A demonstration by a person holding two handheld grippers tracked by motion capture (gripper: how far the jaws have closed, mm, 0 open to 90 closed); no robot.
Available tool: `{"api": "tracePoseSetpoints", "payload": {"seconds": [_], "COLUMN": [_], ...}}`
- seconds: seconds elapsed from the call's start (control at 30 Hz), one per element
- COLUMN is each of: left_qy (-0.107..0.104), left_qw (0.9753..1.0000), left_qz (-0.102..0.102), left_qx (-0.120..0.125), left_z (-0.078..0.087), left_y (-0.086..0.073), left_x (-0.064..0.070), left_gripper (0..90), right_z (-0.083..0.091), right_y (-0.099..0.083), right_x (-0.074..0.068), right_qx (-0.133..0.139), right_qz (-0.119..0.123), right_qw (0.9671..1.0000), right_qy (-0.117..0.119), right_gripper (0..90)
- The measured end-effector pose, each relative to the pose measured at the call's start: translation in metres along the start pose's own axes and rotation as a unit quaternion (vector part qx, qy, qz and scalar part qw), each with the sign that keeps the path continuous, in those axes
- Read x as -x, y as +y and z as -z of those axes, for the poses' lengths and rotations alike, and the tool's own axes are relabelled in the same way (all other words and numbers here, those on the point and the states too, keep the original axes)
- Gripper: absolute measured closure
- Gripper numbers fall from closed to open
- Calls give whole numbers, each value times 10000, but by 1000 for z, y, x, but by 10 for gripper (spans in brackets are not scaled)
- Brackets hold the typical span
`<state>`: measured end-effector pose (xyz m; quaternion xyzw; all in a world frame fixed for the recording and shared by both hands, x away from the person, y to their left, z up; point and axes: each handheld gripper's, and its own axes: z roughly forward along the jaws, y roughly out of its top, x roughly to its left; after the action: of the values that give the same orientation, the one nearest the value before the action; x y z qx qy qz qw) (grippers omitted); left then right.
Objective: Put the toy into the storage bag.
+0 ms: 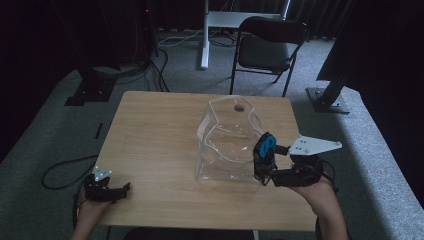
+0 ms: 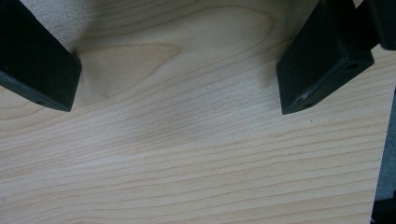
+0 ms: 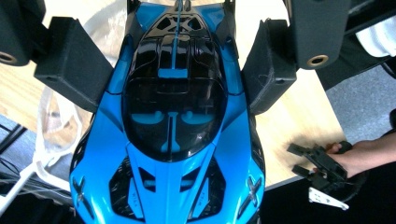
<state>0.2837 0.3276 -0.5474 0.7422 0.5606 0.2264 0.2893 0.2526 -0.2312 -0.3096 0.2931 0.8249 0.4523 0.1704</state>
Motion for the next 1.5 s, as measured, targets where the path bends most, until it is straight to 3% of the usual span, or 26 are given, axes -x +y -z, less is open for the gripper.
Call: {"api": "tracePoseSetpoints", "payload": {"seconds": [0.43, 0.8, 1.07, 1.4, 1.5], "left_qy": [-5, -4, -4, -5, -5], "left_qw": [10000, 10000, 10000, 10000, 10000], "left_qz": [-6, -11, -12, -11, -11], "left_qx": [5, 5, 5, 5, 5], "left_z": [0, 0, 0, 0, 0], "left_y": [0, 0, 0, 0, 0], "left_x": [0, 0, 0, 0, 0], "left_gripper": [3, 3, 3, 3, 3], "right_z": [-5, -18, -29, -58, -77], "right_y": [34, 54, 62, 69, 70], "right_x": [13, 28, 41, 49, 50], "right_qx": [129, -146, -147, -576, -868], "right_qz": [164, 382, 445, 517, 620], "right_qw": [9996, 9991, 9986, 9963, 9931], "right_qy": [170, 106, 246, 368, 483], "right_gripper": [263, 263, 263, 263, 263]}}
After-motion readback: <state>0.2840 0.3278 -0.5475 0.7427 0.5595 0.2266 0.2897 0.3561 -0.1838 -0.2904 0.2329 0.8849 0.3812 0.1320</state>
